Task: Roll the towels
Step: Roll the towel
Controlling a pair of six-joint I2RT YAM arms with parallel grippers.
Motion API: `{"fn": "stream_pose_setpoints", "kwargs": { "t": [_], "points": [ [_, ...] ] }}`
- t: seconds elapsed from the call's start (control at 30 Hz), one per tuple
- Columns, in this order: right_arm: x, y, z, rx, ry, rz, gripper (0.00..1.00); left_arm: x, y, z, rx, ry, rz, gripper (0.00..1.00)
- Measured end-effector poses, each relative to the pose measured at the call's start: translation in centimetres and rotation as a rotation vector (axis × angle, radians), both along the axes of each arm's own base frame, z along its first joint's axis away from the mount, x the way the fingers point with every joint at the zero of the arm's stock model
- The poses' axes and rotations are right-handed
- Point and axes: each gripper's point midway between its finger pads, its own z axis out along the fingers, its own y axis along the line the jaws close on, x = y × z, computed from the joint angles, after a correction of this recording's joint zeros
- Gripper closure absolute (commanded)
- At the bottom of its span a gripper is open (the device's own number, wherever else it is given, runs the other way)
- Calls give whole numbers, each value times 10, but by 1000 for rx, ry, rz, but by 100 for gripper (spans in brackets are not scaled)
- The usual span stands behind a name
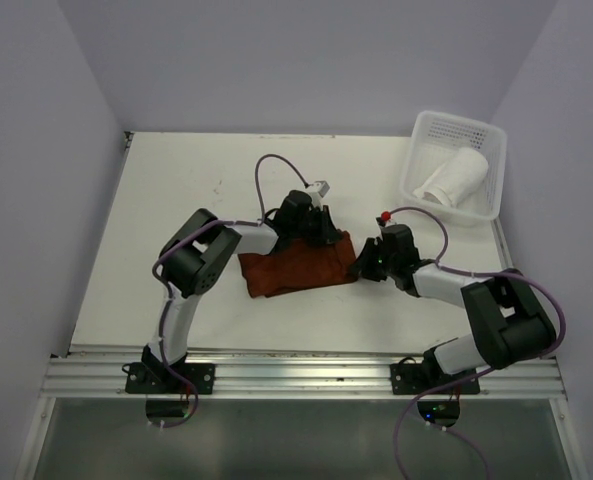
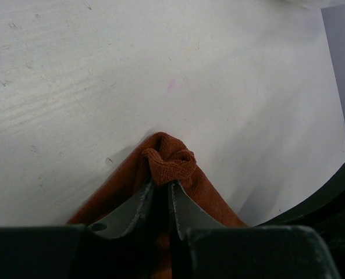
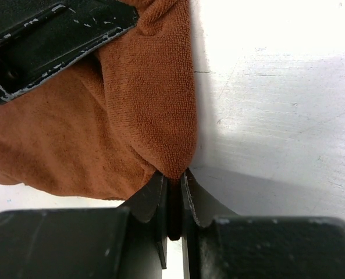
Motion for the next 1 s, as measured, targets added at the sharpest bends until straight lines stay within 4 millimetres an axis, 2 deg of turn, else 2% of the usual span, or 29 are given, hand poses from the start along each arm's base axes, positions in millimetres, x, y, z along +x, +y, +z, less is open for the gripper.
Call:
{"fn": "stream_pose_setpoints", "kwargs": {
  "t": [0.1,0.17,0.2,0.27,0.3,0.37,0.43,0.7,0.83,1.0],
  "points": [
    [-1,0,0,-2,-4,3,100,0,1,1,6,3,5,63],
    [-1,-1,1,-9,-4,4,100,0,2,4,4,4,6,56],
    [-2,-3,1,-16,-3,2,100,0,2,5,4,4,6,47],
    [-4,-5,1,-37,3,2,100,0,3,8,7,4,9,37],
    [-4,-5,2,-51,4,4,100,0,3,11,6,6,12,27],
    [-5,-8,3,-83,10,5,100,1,6,16,13,4,24,20],
    [-9,-11,3,-113,21,7,100,6,13,20,32,0,48,1],
    [-23,-18,7,-239,35,29,100,25,45,45,61,-4,148,1],
    [-27,-19,8,-304,28,38,100,25,43,62,37,-14,143,0],
    [-31,-20,13,-368,5,45,100,17,32,72,-33,31,118,0]
  ]
}}
